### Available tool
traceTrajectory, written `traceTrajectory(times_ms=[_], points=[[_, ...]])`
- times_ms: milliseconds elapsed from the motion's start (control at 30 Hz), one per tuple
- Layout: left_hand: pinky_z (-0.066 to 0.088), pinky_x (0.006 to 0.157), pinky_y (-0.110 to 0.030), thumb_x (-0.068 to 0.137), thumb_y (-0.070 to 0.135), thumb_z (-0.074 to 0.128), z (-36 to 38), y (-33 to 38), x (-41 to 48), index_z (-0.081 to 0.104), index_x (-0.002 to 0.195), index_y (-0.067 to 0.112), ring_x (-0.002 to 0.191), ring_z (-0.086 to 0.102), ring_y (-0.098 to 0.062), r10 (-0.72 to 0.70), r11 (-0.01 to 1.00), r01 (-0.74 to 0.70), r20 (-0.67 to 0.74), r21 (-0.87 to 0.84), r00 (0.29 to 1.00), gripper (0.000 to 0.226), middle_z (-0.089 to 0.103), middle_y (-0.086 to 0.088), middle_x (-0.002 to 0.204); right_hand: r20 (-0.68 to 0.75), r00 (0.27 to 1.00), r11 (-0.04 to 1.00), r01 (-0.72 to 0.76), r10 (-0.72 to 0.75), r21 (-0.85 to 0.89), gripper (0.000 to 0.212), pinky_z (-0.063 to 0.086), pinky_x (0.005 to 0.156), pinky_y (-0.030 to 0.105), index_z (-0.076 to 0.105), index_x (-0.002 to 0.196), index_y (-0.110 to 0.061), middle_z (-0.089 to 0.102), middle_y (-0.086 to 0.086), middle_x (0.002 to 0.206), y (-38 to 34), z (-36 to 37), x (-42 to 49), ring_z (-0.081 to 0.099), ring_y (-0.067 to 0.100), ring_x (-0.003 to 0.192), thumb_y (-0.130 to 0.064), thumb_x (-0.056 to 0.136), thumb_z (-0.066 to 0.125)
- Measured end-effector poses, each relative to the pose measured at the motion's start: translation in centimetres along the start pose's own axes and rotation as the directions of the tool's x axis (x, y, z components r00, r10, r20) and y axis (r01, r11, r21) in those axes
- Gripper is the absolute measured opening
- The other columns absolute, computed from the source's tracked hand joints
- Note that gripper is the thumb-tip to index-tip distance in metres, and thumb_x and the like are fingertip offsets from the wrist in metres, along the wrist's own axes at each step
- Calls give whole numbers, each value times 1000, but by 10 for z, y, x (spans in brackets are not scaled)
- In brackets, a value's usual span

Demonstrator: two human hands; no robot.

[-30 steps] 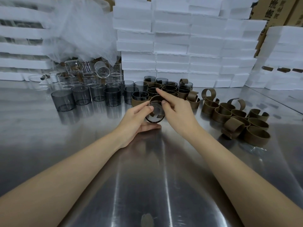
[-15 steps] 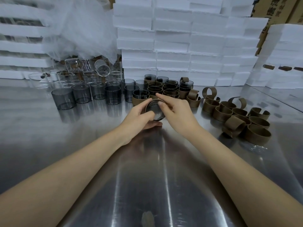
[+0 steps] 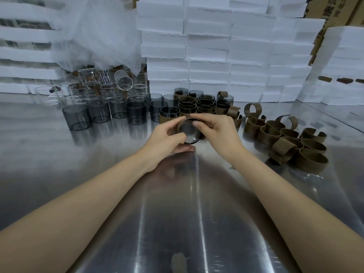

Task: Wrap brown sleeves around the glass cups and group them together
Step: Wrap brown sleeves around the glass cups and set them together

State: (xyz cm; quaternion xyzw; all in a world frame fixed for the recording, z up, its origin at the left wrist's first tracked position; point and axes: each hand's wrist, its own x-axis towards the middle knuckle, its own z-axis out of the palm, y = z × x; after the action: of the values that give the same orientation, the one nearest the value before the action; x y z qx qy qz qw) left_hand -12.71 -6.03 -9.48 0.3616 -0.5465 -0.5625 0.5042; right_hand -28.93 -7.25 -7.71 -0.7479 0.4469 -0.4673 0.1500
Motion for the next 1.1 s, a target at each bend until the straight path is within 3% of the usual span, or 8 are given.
traceTrajectory(times_ms=[167, 333, 433, 567, 633, 767, 900, 1100], points=[[59, 83, -31, 90, 0, 48, -1, 1, -2, 64, 125, 23, 93, 72, -38, 41, 999, -41, 56, -2, 998, 45, 71, -8, 116, 17, 984, 966, -179, 179, 185, 9, 44, 77, 8, 72, 93, -33, 72, -19, 90, 1, -1, 0, 63, -9, 87, -36, 91, 64], [57, 88, -32, 85, 5, 52, -3, 0, 0, 56, 136, 22, 107, 68, -29, 50, 991, -44, 45, -127, 998, 54, 69, -6, 121, 158, 956, 888, -288, 246, 360, 46, 54, 89, 36, 64, 115, -26, 70, -7, 106, -1, 19, -8, 65, 10, 103, -58, 98, 36], [54, 94, -32, 96, 8, 54, -3, 1, 1, 53, 138, 19, 111, 66, -33, 23, 974, 6, 123, -226, 992, 44, 65, -11, 127, 175, 930, 803, -367, 323, 468, 58, 58, 87, 36, 64, 115, -23, 72, -1, 108, -4, 20, -6, 68, 16, 103, -67, 92, 34], [56, 90, -27, 87, 26, 62, 1, 3, 0, 52, 136, 11, 103, 68, -39, -16, 959, 59, 155, -278, 988, 53, 63, -18, 127, 221, 872, 628, -472, 437, 619, 55, 55, 87, 36, 68, 112, -25, 74, -3, 106, -5, 16, -3, 70, 15, 100, -65, 94, 35], [57, 81, -23, 83, 29, 64, 2, 3, -1, 55, 131, 7, 93, 71, -34, -41, 956, 78, 133, -281, 990, 54, 65, -19, 122, 267, 847, 538, -505, 460, 675, 55, 50, 93, 40, 64, 122, -19, 71, 2, 115, -5, 17, -3, 67, 20, 108, -60, 95, 39], [57, 65, -18, 78, 33, 68, -2, 3, -1, 65, 115, 11, 70, 70, -20, -62, 968, 86, 107, -235, 992, 43, 71, -10, 100, 317, 818, 387, -522, 480, 760, 49, 50, 81, 36, 56, 131, -9, 68, 10, 116, -8, 16, -3, 65, 27, 106, -43, 97, 44], [51, 53, -14, 76, 34, 70, -3, 2, 2, 70, 106, 15, 57, 60, -10, -70, 980, 88, 105, -179, 992, 35, 71, -2, 85, 377, 796, 242, -529, 472, 814, 37, 53, 70, 30, 62, 116, -8, 70, 8, 101, -6, 12, -2, 67, 22, 90, -35, 97, 47], [35, 42, -9, 78, 37, 68, -7, 2, 6, 68, 101, 16, 45, 40, -1, -61, 979, 83, 125, -185, 990, 30, 60, 14, 66, 456, 757, 21, -525, 468, 851, 32, 57, 74, 29, 67, 105, -8, 74, 11, 98, -6, 11, 1, 71, 23, 85, -34, 95, 51]])
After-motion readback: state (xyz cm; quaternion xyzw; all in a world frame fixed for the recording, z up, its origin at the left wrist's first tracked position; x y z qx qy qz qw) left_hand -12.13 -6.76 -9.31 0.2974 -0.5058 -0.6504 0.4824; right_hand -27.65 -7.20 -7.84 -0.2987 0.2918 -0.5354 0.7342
